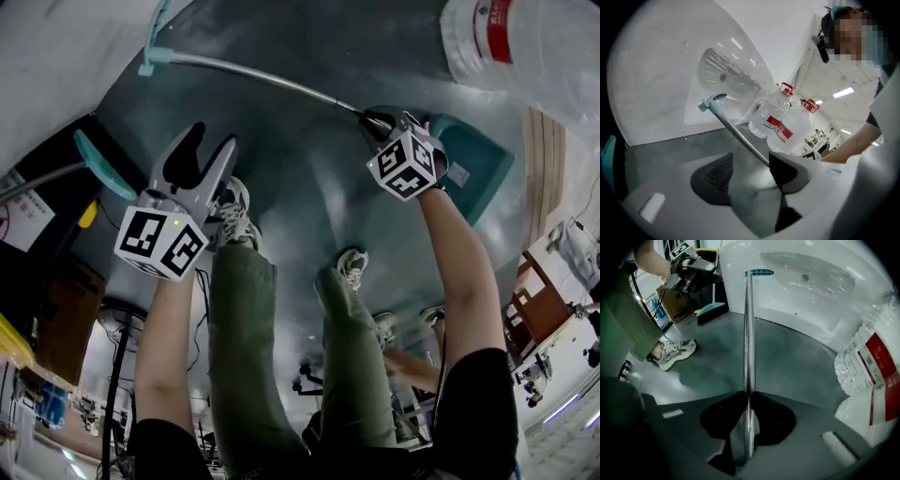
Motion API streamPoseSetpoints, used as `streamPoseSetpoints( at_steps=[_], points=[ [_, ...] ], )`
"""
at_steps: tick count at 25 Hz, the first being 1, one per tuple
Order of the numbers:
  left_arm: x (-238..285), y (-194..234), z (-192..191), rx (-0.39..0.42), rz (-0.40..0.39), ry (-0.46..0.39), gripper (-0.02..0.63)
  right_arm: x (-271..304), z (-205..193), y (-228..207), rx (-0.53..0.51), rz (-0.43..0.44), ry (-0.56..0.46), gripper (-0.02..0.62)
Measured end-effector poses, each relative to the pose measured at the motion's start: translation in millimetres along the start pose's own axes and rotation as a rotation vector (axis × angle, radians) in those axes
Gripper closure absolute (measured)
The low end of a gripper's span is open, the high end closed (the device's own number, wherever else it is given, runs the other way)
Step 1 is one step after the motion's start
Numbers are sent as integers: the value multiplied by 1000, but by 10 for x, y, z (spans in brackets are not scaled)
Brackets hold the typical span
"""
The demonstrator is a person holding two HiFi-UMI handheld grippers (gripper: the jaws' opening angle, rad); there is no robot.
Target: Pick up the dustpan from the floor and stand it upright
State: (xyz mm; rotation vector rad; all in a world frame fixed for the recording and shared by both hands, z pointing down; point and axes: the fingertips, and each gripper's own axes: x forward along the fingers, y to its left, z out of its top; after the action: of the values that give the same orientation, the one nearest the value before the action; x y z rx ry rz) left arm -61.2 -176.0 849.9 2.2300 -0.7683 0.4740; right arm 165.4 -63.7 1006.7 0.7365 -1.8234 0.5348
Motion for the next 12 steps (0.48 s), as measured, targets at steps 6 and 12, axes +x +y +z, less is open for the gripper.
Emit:
streamPoseSetpoints(
  at_steps=[6,12],
  points=[
    [-16,-187,614,19,-7,-38,318,-272,246,191,-19,1,-68,523],
    [-29,-417,1040,28,-26,-79,314,-504,390,307,-15,-5,-120,523]
  ],
)
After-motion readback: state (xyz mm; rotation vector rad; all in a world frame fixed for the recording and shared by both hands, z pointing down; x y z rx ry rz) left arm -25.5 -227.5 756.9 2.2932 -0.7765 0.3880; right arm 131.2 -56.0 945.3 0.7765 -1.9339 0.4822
